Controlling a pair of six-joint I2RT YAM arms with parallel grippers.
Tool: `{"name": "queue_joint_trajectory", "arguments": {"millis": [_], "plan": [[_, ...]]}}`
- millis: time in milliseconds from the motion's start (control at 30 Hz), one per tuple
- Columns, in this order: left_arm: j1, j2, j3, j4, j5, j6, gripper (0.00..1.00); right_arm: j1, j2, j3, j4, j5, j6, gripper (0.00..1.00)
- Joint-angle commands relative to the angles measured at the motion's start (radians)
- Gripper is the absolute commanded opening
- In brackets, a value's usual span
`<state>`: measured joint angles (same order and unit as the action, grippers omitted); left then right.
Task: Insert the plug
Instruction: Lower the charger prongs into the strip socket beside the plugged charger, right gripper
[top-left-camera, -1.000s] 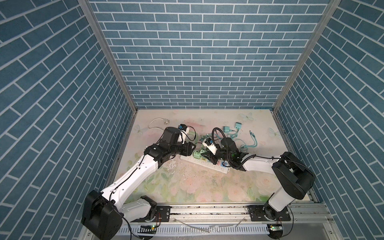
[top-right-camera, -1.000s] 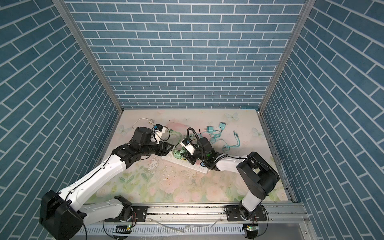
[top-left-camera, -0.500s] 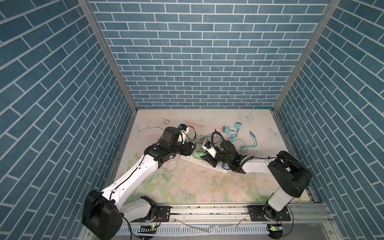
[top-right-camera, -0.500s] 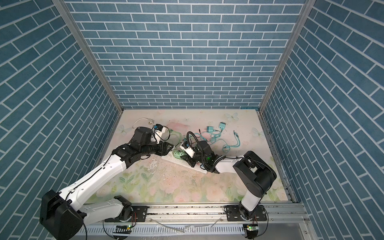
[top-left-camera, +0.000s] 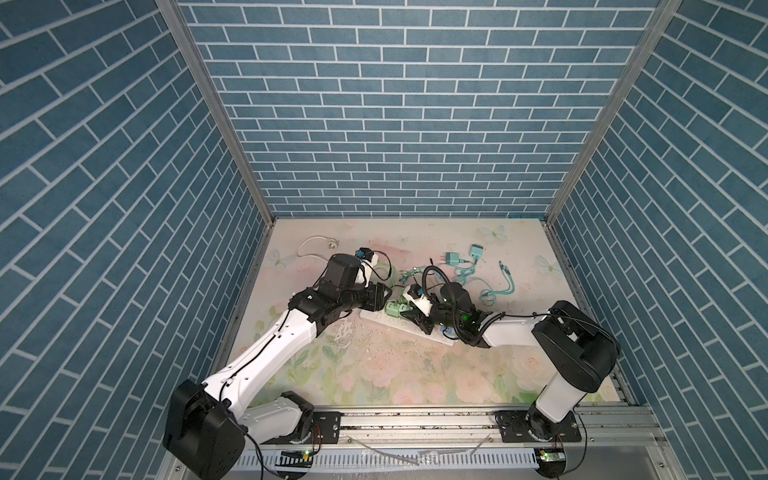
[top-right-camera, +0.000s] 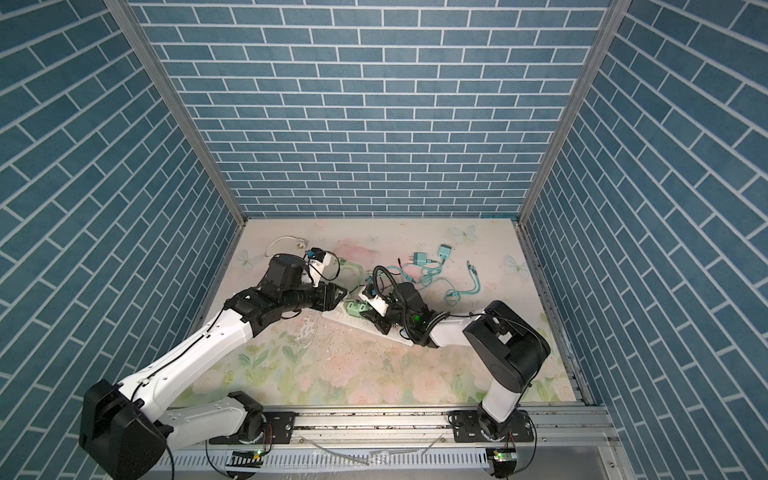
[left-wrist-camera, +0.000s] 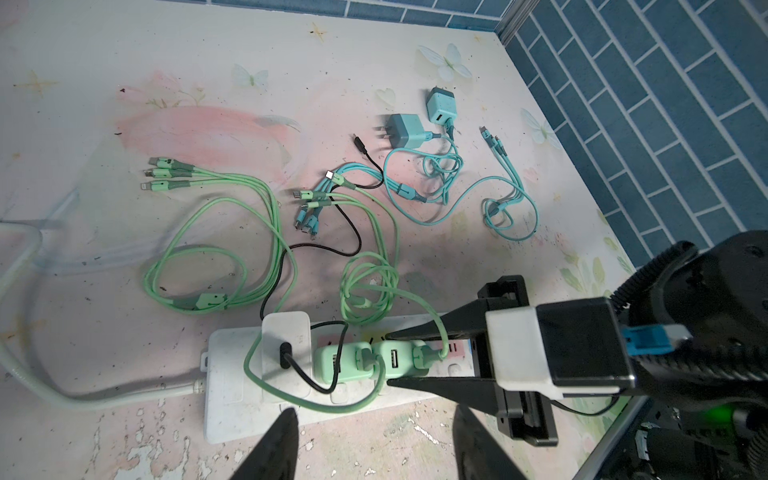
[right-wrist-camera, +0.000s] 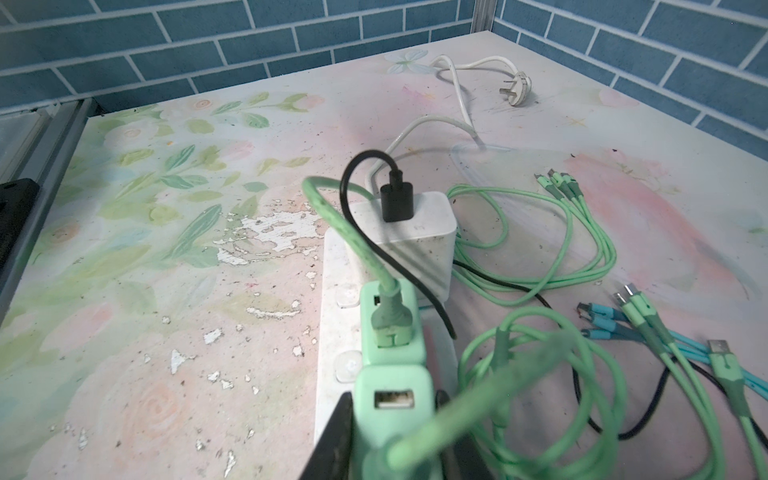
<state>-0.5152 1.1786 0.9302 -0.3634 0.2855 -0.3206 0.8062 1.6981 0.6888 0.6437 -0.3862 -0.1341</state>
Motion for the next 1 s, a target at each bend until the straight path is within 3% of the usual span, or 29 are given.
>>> {"name": "queue_joint_trajectory", "arguments": {"millis": [0,967], "plan": [[0.006,0.009,-0.018,0.022,0.014,-0.004,0.60,0.005,0.023,-0.008,0.037,0.026,-0.058,0.00],[0.006,0.031,-0.026,0.069,0.039,-0.009,0.59,0.009,0.060,-0.103,0.132,-0.009,-0.036,0.00]]}}
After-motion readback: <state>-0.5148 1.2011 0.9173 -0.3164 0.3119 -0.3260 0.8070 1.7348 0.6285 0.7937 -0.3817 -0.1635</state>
